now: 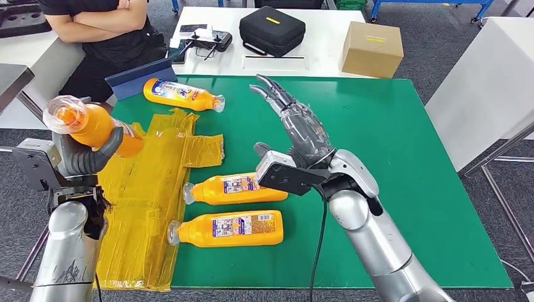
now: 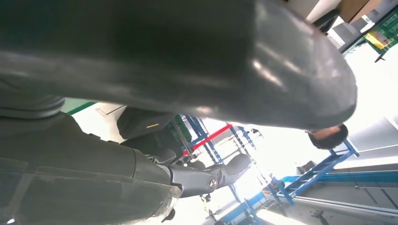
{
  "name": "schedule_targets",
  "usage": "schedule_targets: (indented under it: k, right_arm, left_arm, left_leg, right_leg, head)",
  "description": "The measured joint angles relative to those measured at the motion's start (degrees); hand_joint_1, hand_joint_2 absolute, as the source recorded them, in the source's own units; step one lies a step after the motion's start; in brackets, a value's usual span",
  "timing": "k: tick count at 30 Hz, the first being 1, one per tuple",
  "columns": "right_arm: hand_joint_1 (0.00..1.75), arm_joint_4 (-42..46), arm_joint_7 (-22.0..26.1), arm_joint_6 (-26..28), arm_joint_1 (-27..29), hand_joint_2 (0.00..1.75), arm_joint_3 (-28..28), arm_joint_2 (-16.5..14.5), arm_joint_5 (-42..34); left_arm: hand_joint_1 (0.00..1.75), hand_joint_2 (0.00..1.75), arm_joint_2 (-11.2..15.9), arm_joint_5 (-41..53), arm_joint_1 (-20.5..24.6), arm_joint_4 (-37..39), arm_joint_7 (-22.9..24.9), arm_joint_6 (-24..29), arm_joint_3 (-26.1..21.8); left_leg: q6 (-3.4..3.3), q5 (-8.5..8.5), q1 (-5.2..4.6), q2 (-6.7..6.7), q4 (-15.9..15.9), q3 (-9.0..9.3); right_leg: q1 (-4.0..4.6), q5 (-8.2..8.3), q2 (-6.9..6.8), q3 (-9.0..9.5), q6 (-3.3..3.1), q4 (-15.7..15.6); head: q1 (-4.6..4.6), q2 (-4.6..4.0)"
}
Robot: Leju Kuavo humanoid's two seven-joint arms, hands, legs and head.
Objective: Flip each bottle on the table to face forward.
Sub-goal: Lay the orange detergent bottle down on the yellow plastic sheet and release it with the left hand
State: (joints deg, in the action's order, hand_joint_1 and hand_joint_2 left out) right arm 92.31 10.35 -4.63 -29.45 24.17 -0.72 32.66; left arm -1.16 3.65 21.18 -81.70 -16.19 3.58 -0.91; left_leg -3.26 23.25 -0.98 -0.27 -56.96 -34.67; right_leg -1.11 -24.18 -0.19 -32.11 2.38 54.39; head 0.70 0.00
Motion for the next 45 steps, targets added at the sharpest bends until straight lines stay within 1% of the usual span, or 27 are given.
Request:
schedule_targets:
  k: [3,5,7,9,13,15,17,21,24,27,31,32,35,36,39,43,45]
  right_arm:
    - [0.00,-0.2,0.1,0.0,0.0,0.00,-0.1,0.0,0.1]
    - [0.00,-0.3,0.1,-0.1,0.0,0.00,-0.2,0.0,0.1]
    - [0.00,-0.6,0.2,-0.4,0.0,0.00,-0.2,-0.1,0.3]
    - [0.00,-1.2,0.4,-0.9,0.0,0.00,-0.2,-0.3,0.5]
    - [0.00,-3.2,0.9,-1.6,-0.8,0.00,0.1,-1.5,0.9]
    - [0.00,-4.0,1.1,-1.8,-1.3,0.00,0.2,-2.0,1.1]
    - [0.00,-4.5,1.3,-2.2,-1.6,0.00,0.4,-2.3,1.1]
    - [0.00,-4.7,1.5,-3.9,-1.8,0.00,0.8,-2.4,0.5]
    - [0.00,-4.9,1.5,-4.6,-2.1,0.00,1.2,-2.4,0.1]
    - [0.00,-5.1,1.5,-4.7,-2.3,0.00,1.7,-2.4,0.1]
    - [0.00,-5.1,1.4,-4.9,-2.6,0.00,2.3,-2.3,-0.2]
    - [0.00,-5.1,1.4,-4.9,-2.6,0.00,2.4,-2.3,-0.2]
    - [0.00,-5.1,1.3,-5.1,-2.6,0.00,2.7,-2.2,-0.4]
    - [0.00,-5.1,1.3,-5.2,-2.6,0.00,2.8,-2.2,-0.5]
    - [0.00,-5.1,1.3,-5.3,-2.6,0.00,3.1,-1.8,-0.6]
    - [0.00,-5.1,1.3,-5.4,-2.6,0.00,3.4,-1.4,-0.7]
    - [0.00,-5.1,1.3,-5.4,-2.6,0.00,3.6,-1.2,-0.8]
  left_arm:
    - [1.75,1.75,0.1,0.5,0.1,0.3,-0.1,0.3,0.0]
    - [1.75,1.75,0.2,2.8,0.3,0.5,-0.2,2.0,0.0]
    - [1.75,1.75,0.4,8.1,1.2,1.3,-0.2,5.9,0.0]
    - [1.75,1.75,0.9,15.9,3.4,3.8,0.4,10.7,0.1]
    - [1.75,1.75,2.2,33.3,10.7,14.6,2.6,21.1,1.1]
    - [1.75,1.75,2.6,40.9,14.3,21.2,4.4,24.8,2.1]
    - [1.75,1.75,2.9,47.7,17.2,27.2,6.6,27.3,3.5]
    - [1.75,1.75,3.2,59.4,21.9,38.9,12.7,29.7,7.1]
    - [1.75,1.75,3.6,65.4,24.4,45.9,16.4,30.6,9.7]
    - [1.75,1.75,3.8,69.7,25.9,50.3,19.0,30.8,11.8]
    - [1.75,1.75,3.8,74.9,26.6,54.0,21.6,30.4,14.6]
    - [1.65,1.75,3.8,75.4,26.6,54.6,21.8,30.3,15.0]
    - [0.42,1.75,3.7,75.8,26.6,55.8,21.6,29.7,15.9]
    - [0.10,1.75,3.7,75.7,26.6,56.1,21.1,29.2,16.0]
    - [0.10,1.75,3.5,75.0,26.6,56.7,18.5,27.2,16.1]
    - [0.00,0.00,3.3,74.3,26.6,57.2,17.0,26.3,16.1]
    - [0.00,0.00,3.2,74.2,26.6,57.4,16.7,26.1,16.1]
  left_leg:
    - [0.00,0.00,-0.01,-0.01,0.0,-0.01]
    - [0.00,0.00,-0.01,0.00,0.0,-0.02]
    - [0.00,0.00,-0.01,0.00,0.0,-0.02]
    - [0.01,-0.01,-0.01,-0.06,0.0,-0.01]
    - [0.08,-0.10,0.01,-0.08,0.0,0.00]
    - [0.08,-0.14,0.01,-0.07,0.0,0.01]
    - [0.08,-0.16,0.00,-0.06,0.0,0.02]
    - [0.08,-0.16,0.00,-0.05,0.0,-0.04]
    - [0.08,-0.16,0.00,-0.01,0.0,-0.08]
    - [0.08,-0.16,0.00,-0.02,0.0,-0.11]
    - [0.08,-0.16,0.01,-0.03,0.0,-0.11]
    - [0.08,-0.16,0.01,-0.03,0.0,-0.11]
    - [0.08,-0.16,0.01,-0.02,0.0,-0.10]
    - [0.08,-0.16,0.01,-0.02,0.0,-0.10]
    - [0.08,-0.16,0.01,-0.03,0.0,-0.10]
    - [0.08,-0.16,0.01,-0.02,0.0,-0.10]
    - [0.08,-0.16,0.01,-0.02,0.0,-0.10]
  right_leg:
    - [-0.01,0.00,-0.01,0.00,0.00,0.0]
    - [-0.01,0.00,0.00,-0.01,0.00,0.0]
    - [0.00,0.00,0.00,-0.02,0.00,0.0]
    - [0.00,0.00,-0.03,-0.02,0.00,0.0]
    - [0.01,0.02,-0.05,-0.02,0.00,0.1]
    - [0.00,0.03,-0.04,-0.02,0.00,0.1]
    - [0.00,0.03,-0.04,-0.01,0.00,0.1]
    - [-0.04,0.04,-0.03,-0.01,0.00,0.1]
    - [-0.10,0.04,-0.01,-0.01,0.00,0.1]
    - [-0.11,0.04,-0.02,-0.04,0.00,0.1]
    - [-0.10,0.03,-0.03,-0.05,0.00,0.1]
    - [-0.10,0.03,-0.02,-0.05,0.00,0.1]
    - [-0.10,0.03,-0.02,-0.06,0.00,0.1]
    - [-0.10,0.03,-0.02,-0.06,0.00,0.1]
    - [-0.10,0.03,-0.03,-0.05,0.00,0.1]
    - [-0.10,0.04,-0.02,-0.05,0.00,0.1]
    - [-0.10,0.04,-0.02,-0.05,0.00,0.1]
  head:
    - [0.01,0.00]
    - [0.00,0.00]
    - [0.00,0.00]
    - [0.01,0.00]
    - [0.00,0.00]
    - [0.00,0.00]
    - [-0.01,0.00]
    - [0.02,0.00]
    - [0.02,0.00]
    - [0.01,0.00]
    - [0.00,0.00]
    - [0.01,0.00]
    - [0.00,0.00]
    - [0.00,0.00]
    - [0.00,0.00]
    - [0.00,0.00]
    - [0.01,0.00]
